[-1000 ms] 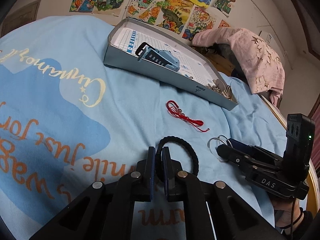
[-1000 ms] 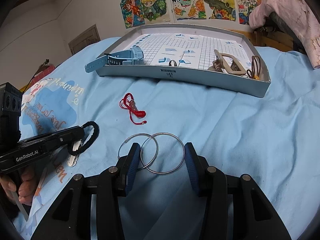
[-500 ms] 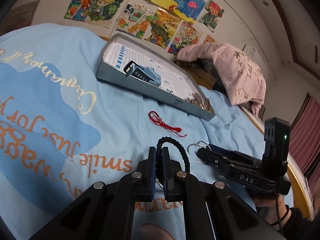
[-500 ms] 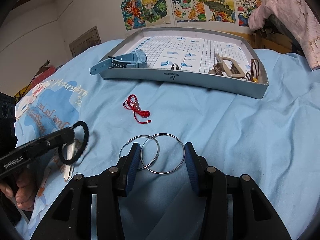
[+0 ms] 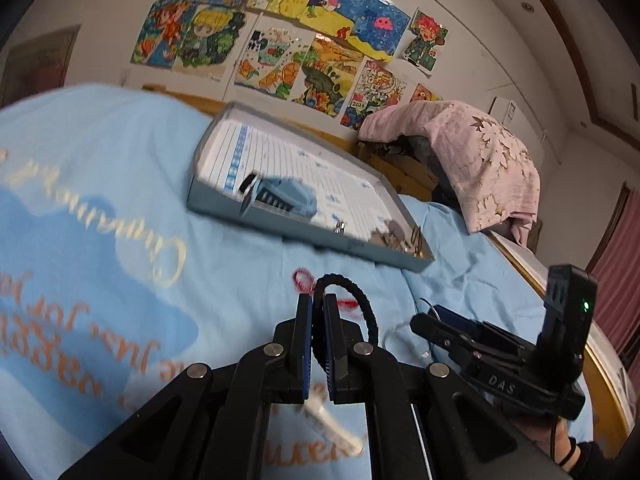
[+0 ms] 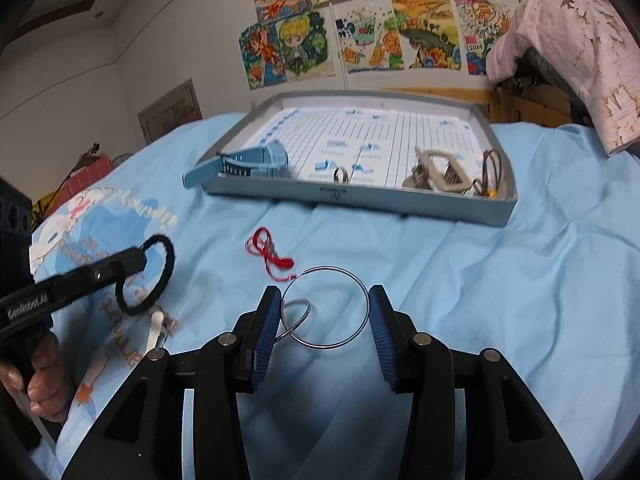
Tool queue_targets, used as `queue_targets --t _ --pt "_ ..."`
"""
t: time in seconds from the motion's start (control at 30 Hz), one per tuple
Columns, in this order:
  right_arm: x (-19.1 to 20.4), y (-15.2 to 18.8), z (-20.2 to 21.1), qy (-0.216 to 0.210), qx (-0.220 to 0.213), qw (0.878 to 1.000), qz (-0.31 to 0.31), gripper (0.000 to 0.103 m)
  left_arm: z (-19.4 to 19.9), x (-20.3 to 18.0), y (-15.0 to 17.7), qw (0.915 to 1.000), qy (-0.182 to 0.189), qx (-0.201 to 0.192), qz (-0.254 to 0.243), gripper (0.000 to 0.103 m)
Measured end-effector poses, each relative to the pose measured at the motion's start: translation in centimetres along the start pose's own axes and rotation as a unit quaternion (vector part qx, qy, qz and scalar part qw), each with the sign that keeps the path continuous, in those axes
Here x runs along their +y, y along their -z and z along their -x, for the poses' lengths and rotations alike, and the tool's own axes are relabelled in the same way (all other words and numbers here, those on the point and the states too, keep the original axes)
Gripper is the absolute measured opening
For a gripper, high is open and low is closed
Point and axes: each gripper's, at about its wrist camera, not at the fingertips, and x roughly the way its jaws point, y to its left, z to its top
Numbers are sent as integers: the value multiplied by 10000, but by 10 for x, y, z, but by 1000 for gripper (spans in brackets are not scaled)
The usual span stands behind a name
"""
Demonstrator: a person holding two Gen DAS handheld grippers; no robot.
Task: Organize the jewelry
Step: 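Carry the hair tie and bangles into the grey tray and release both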
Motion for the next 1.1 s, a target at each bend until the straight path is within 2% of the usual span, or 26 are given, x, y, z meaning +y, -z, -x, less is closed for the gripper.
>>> queue_targets --t 0.2,0.37,0.57,0.77,0.9,1.1 --pt "-19 -17 12 89 -453 9987 -199 40 -22 -22 -34 9998 -94 -48 -150 6" --pt "-46 -52 14 238 -915 9950 -313 40 -59 -35 -68 9998 -178 -28 -99 6" --pt "-78 -95 -4 488 -1281 9900 -330 40 -110 -42 -88 9993 -355 66 -92 6" --pt "-111 -106 -40 497 -1330 9873 -717 40 -157 -50 -93 9980 -491 306 -256 6" --pt "-121 -99 -69 461 -1004 9901 -863 40 -175 -54 -89 9956 -730 436 -391 6" --pt "-116 -96 -84 466 -797 9925 -802 41 -178 -43 -84 9952 -864 467 -23 6"
